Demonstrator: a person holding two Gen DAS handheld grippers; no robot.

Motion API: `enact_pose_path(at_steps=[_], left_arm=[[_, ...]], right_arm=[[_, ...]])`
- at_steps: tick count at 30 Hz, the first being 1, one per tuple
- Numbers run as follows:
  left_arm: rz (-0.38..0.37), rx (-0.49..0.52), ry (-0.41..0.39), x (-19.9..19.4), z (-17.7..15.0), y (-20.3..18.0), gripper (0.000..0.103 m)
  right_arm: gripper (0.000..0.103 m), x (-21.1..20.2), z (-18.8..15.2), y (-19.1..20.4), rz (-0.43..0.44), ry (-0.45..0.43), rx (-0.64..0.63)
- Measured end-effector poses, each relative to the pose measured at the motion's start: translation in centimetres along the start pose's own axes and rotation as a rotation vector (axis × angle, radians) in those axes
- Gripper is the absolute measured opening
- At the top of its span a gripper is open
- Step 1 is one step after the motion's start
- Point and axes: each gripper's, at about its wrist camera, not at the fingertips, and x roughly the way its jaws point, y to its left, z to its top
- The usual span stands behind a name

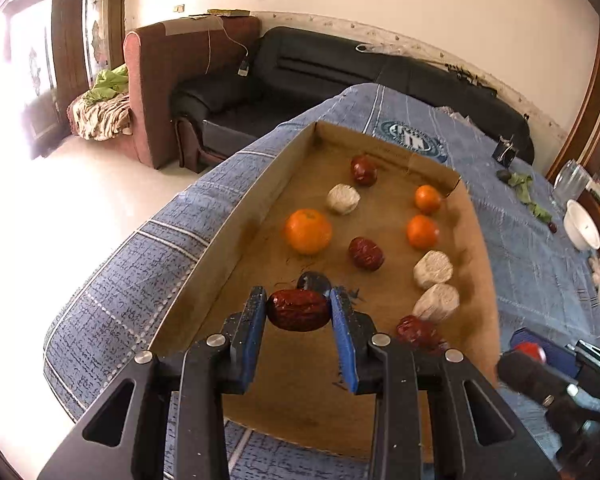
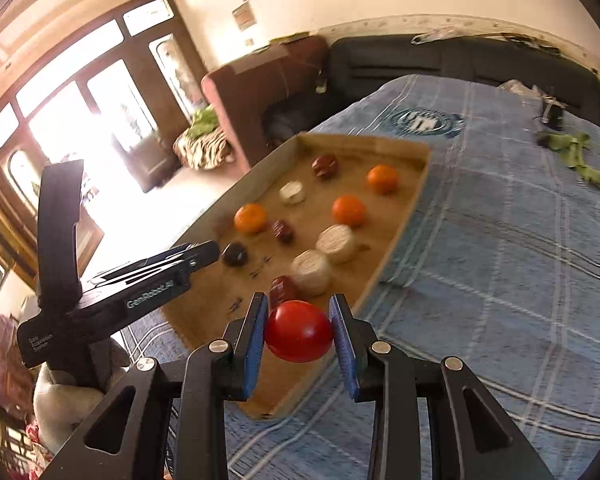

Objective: Organize fruits
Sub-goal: 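Carry the date and tomato into the tray and open both tools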

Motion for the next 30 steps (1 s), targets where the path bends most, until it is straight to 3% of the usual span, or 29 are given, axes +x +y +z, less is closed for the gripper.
enact_pose_path(at_steps=[8,14,20,24,28,30], left_arm=[[0.007,-0.031,0.028,1.2,-0.3,1.3,0.032],[-0.002,-0.055,0.029,1.1,-0.4,2.2,0.032],[-0.035,-0.068,0.037,0.9,-0.5,2.6,0.044],[-0.067,-0.09,0.029,0.2,-0.4,2.8,0.055],[-0.129,-0.143,0.022,-0.9,0.0,4.2,0.06],[-0.158,-0.185,0.012,-1.5,0.2,5.1,0.065]], right_arm=[[0.036,3.7,-1.0,2.0,-0.004,0.072,-0.055],[0.037,5.0,-1.1,2.7,-0.028,0.078,-0.088],[0.037,5.5,-1.3,3.7,-0.063,0.067,-0.119],[0.052,4.5,-1.2,3.6,-0.064,0.031,-0.101],[0.057,2.1,-1.5,3.5,-0.062,-0.047,-0.068],[0.065,0.8,-1.8,3.2,-0.067,-0.089,-0.044]])
